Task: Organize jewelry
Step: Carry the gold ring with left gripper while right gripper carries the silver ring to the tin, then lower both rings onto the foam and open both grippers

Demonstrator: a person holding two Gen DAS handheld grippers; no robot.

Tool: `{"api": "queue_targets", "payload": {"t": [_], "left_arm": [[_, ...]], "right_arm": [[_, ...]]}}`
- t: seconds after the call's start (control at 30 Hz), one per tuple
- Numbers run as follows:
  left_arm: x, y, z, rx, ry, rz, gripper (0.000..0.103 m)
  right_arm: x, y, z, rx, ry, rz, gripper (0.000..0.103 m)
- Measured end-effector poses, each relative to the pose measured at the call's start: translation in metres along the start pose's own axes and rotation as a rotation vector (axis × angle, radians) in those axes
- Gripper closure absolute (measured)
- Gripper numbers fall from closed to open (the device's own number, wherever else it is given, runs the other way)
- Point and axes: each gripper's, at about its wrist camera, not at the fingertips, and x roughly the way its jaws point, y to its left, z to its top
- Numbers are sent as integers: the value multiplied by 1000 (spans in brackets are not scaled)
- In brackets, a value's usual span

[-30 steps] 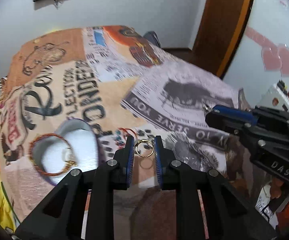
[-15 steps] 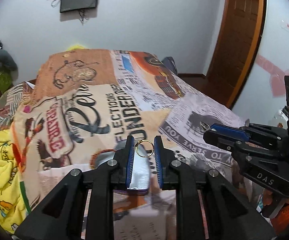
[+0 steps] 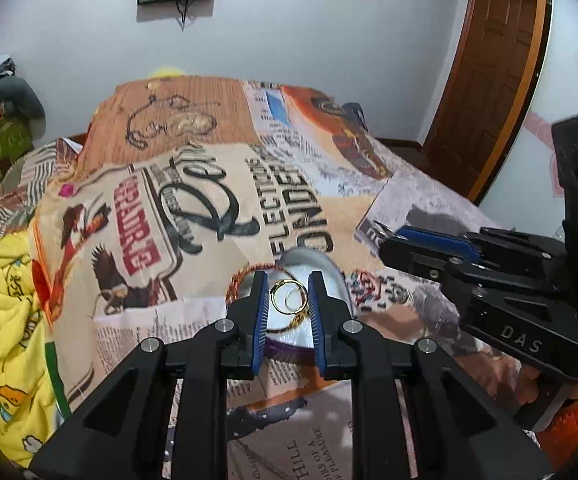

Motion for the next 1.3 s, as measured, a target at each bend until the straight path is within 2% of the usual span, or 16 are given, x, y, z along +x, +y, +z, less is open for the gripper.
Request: {"api": "queue_targets", "payload": {"t": [0.3, 0.7, 1.1, 1.3], "left_arm": [[29, 12, -8, -11, 58, -5, 84], [40, 18, -3, -2, 60, -13, 84], [44, 22, -4, -15, 77, -18, 84], [33, 25, -3, -27, 57, -13, 84]], "right_arm": [[26, 1, -6, -4, 68, 8, 88], [42, -4, -6, -4, 99, 7, 88], [48, -6, -7, -7, 117, 11, 88], [50, -3, -7, -24, 127, 13, 88]]}}
